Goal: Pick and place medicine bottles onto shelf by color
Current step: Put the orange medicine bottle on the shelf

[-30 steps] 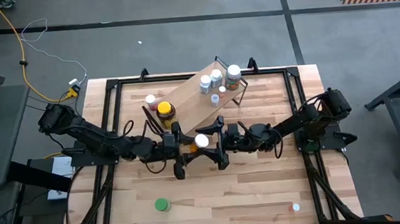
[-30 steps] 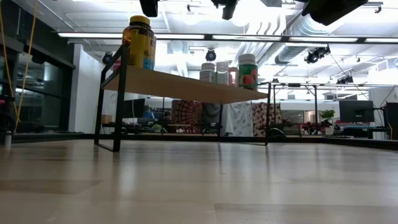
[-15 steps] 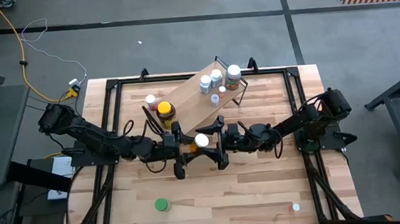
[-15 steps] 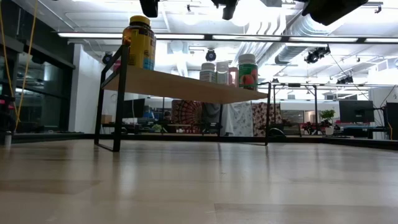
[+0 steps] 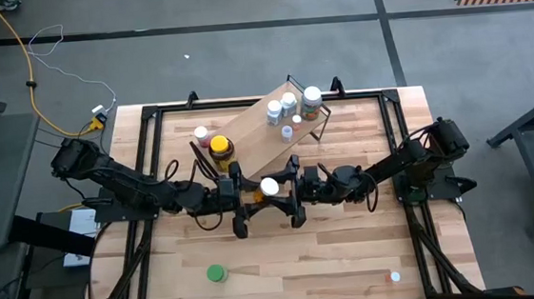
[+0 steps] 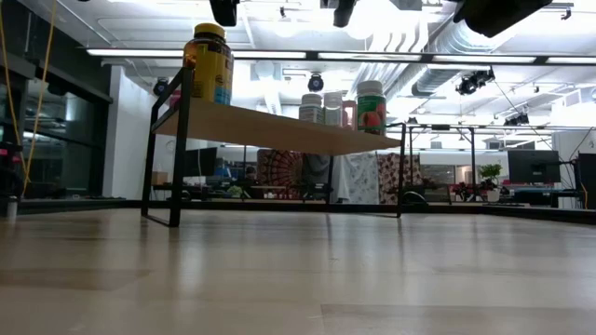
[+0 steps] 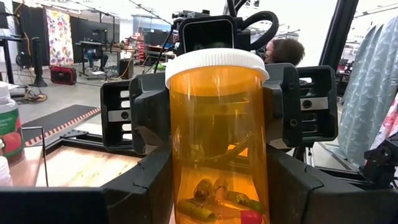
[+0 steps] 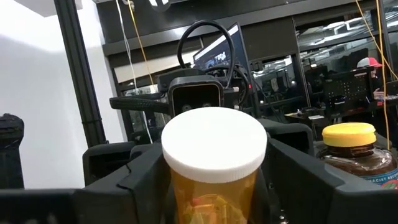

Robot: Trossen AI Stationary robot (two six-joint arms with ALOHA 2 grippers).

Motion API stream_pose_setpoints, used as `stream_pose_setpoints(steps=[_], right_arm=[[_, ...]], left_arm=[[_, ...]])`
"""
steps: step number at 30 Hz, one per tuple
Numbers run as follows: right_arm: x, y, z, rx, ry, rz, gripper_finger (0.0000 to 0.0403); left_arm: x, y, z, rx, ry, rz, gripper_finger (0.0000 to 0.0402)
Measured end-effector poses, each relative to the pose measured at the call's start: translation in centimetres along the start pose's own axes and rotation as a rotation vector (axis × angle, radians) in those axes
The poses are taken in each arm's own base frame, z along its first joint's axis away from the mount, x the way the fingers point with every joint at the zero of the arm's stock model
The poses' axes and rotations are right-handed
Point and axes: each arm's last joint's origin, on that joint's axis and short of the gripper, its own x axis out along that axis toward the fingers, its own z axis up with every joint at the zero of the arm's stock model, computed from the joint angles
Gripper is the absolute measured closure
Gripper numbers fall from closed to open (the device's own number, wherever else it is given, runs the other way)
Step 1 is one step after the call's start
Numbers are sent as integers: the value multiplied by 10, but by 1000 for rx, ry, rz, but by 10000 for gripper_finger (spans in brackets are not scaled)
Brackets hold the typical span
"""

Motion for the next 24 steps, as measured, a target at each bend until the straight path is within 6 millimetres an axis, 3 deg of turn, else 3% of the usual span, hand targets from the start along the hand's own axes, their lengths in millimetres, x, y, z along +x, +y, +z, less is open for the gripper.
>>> stream_pose_setpoints(steps=[12, 24], right_arm=[[0, 0, -1, -6, 6, -1, 207], [0, -1, -2, -12, 15, -9, 211]], left_arm=[[0, 0, -2, 62, 18, 2, 184], [-2, 0, -3, 101, 47, -4, 132]])
